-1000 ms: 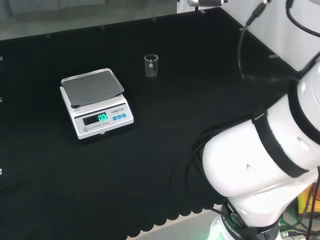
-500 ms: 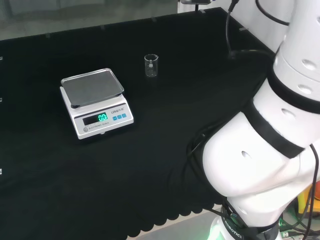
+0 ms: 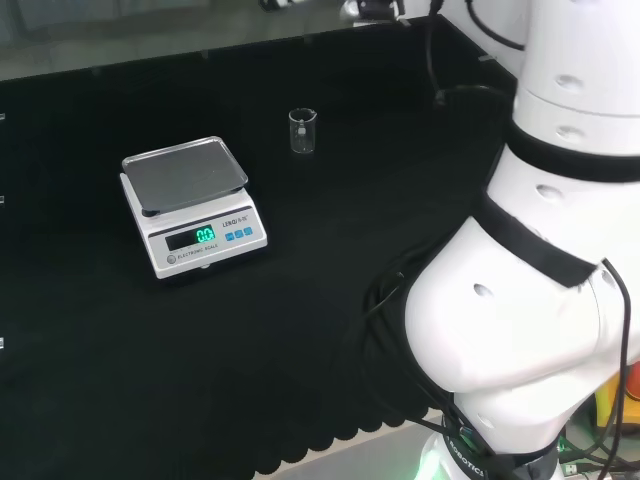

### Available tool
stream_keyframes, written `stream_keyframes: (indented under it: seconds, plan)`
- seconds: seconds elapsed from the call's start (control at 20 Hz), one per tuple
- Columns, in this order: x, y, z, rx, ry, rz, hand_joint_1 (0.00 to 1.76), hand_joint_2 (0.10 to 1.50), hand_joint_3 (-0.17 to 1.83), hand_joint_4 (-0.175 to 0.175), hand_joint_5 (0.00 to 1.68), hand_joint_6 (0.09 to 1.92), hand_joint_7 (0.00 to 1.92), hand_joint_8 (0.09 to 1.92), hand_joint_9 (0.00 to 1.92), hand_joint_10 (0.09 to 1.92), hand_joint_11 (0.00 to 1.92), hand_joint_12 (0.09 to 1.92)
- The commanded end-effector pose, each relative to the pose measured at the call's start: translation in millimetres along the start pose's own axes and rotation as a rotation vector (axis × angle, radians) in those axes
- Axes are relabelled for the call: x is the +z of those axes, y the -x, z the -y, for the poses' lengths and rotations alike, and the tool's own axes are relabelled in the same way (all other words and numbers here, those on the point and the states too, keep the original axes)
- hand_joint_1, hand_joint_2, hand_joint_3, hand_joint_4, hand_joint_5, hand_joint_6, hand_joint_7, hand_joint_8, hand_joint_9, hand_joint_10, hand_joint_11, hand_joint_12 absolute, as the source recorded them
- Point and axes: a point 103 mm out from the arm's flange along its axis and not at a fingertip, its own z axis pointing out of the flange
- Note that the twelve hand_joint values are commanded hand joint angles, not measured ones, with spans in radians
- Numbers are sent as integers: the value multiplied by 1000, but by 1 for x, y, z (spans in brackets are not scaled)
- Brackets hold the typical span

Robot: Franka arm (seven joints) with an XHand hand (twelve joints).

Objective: Pick up the beaker.

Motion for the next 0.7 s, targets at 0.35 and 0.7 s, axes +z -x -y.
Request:
stream_keyframes:
  seconds: [0.35, 0.7]
  plan:
    - [74, -16, -85, -54, -79, -34, 348, 841, 108, -30, 0, 87, 0, 291, 0, 595, 0, 1380]
    - [105, -13, -95, -30, -124, -46, 357, 842, 106, -31, 0, 87, 0, 291, 0, 598, 0, 1381]
